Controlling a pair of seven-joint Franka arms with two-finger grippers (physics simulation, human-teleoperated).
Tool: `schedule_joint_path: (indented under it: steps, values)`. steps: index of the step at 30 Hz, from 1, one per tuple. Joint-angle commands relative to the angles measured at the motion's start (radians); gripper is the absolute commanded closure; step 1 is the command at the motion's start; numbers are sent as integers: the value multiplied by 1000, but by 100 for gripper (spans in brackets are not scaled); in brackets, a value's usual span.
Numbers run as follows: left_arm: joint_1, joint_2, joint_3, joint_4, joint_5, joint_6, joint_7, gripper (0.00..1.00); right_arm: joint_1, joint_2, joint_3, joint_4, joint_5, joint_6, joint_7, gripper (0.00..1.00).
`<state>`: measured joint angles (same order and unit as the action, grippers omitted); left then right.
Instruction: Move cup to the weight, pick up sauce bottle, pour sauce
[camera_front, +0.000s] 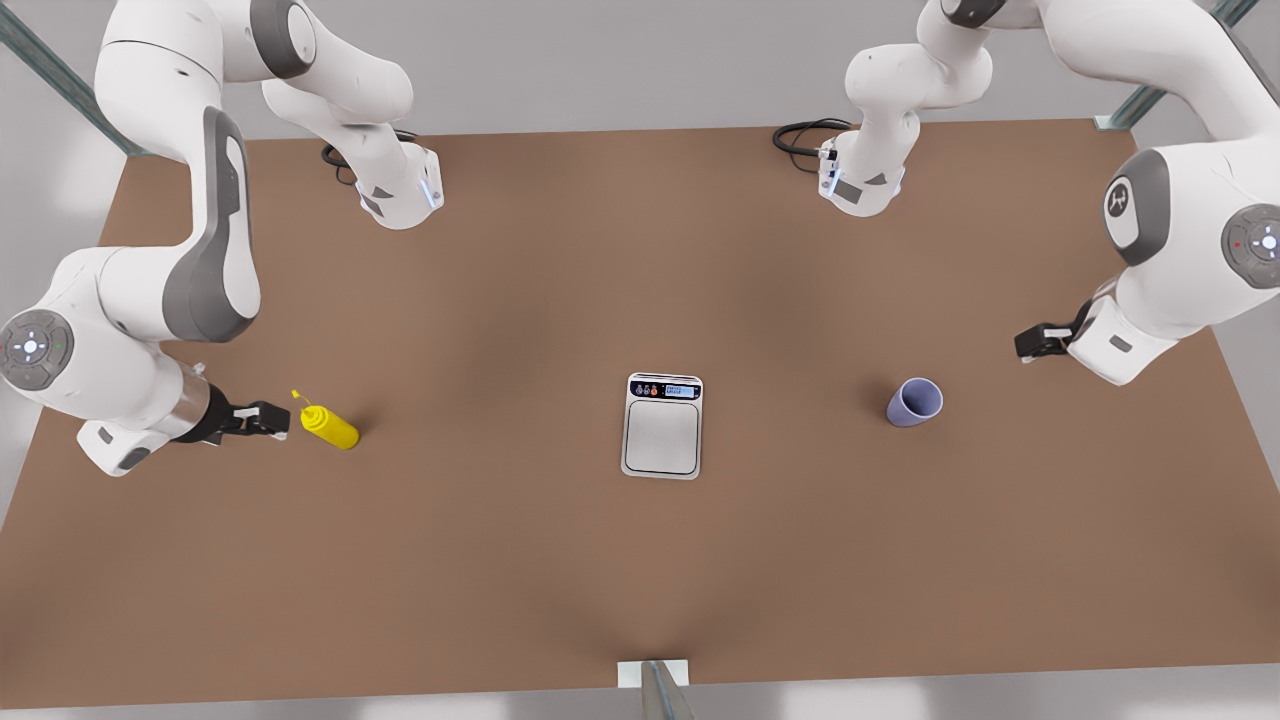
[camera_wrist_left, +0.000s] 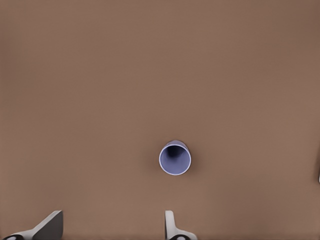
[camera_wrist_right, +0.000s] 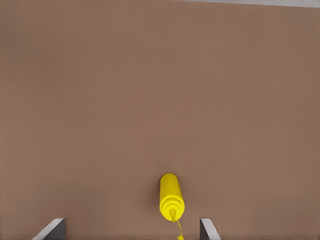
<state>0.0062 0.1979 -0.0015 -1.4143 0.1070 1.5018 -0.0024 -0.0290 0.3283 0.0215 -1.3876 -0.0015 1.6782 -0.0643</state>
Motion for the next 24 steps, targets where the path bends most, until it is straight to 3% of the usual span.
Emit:
schedule_joint_path:
  steps: [1, 4, 9, 13, 17, 19, 24]
  values:
    - [0, 1, 0, 0, -15, 0, -1, 0, 0, 0, 0, -1, 0, 0, 0, 0]
    - [0, 83, 0, -5, -24, -69, -2, 0, -25, -2, 2, -14, 3, -2, -177, 0]
    - [-3, -29, 61, -492, -96, 443, -16, 0, -373, -8, 0, -231, 380, 15, -1121, 0]
    - [-34, 80, 61, -502, -122, 564, -54, 0, -615, 112, 0, -418, 690, 28, -1623, 0]
    - [-34, 72, 61, -581, -133, 660, -54, 0, -690, 256, 0, -472, 868, 18, -2123, 0]
    - [-34, 64, 61, -653, -133, 747, -54, 0, -690, 316, 0, -484, 911, 2, -2235, 0]
    - [-32, 89, 61, -667, -133, 752, -54, 0, -707, 442, 3, -482, 1032, -2, -2316, 0]
